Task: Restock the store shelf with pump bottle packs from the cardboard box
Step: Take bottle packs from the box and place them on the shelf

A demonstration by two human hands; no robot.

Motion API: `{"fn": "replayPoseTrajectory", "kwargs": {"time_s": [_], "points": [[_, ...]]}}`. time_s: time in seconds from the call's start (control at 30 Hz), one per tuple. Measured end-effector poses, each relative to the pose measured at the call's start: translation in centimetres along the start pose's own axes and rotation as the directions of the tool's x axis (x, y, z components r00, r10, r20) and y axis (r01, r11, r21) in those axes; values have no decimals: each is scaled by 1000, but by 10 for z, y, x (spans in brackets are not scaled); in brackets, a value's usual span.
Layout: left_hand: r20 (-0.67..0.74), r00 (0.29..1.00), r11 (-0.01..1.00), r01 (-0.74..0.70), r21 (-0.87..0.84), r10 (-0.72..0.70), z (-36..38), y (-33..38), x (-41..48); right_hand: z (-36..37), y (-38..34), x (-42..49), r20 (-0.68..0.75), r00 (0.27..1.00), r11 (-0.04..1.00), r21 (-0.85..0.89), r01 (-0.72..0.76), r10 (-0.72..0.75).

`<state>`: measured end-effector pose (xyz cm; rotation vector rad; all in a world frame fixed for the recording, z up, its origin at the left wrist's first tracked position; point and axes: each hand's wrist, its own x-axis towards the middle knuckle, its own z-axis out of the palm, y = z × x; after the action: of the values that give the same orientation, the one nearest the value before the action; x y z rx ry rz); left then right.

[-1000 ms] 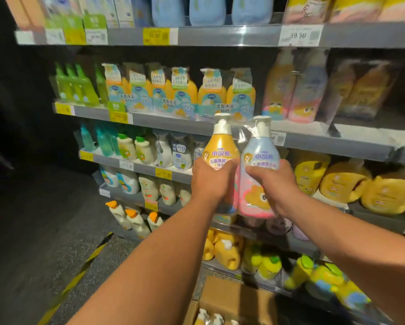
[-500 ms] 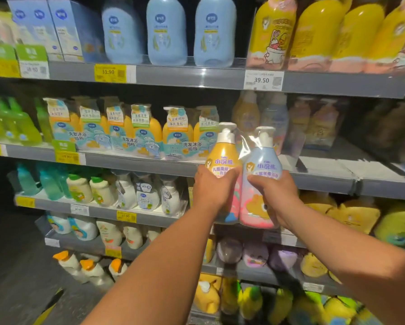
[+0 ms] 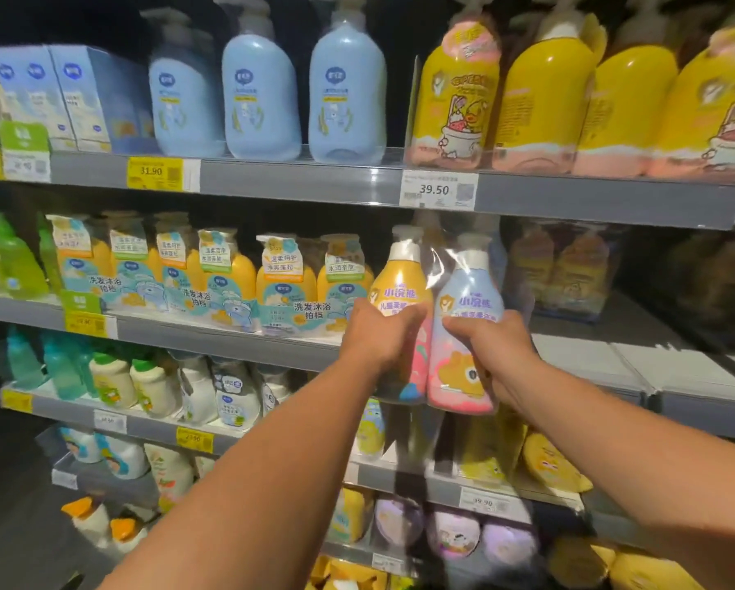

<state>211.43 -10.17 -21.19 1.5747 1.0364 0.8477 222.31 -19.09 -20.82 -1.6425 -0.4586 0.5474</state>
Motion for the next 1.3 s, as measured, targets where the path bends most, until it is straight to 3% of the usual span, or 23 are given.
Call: {"fn": "replayPoseTrajectory", "kwargs": {"time_s": [0.2, 0.43, 0.63, 1.0, 1.13, 1.3], "points": [[-56, 993, 995, -104, 6, 104, 8, 15, 25, 2, -16, 28, -2, 998, 997, 45, 68, -67], [-137, 987, 994, -96, -42, 89, 20, 26, 42, 3, -37, 43, -1, 995, 995, 16, 99, -99], [-112, 987, 984, -128, -126, 114, 26, 23, 51, 4, -36, 53, -63, 987, 989, -23, 148, -150], [-52, 987, 987, -152, -57, 149, 44, 18, 49, -6, -13, 70, -68, 990, 985, 113, 128, -121], [28, 991, 991, -134, 4, 134, 46, 16, 50, -11, -4, 72, -76, 991, 990, 88, 114, -108], [0, 991, 991, -130, 30, 130, 50, 3, 53, -9, -2, 73, -70, 984, 987, -32, 159, -161]]}}
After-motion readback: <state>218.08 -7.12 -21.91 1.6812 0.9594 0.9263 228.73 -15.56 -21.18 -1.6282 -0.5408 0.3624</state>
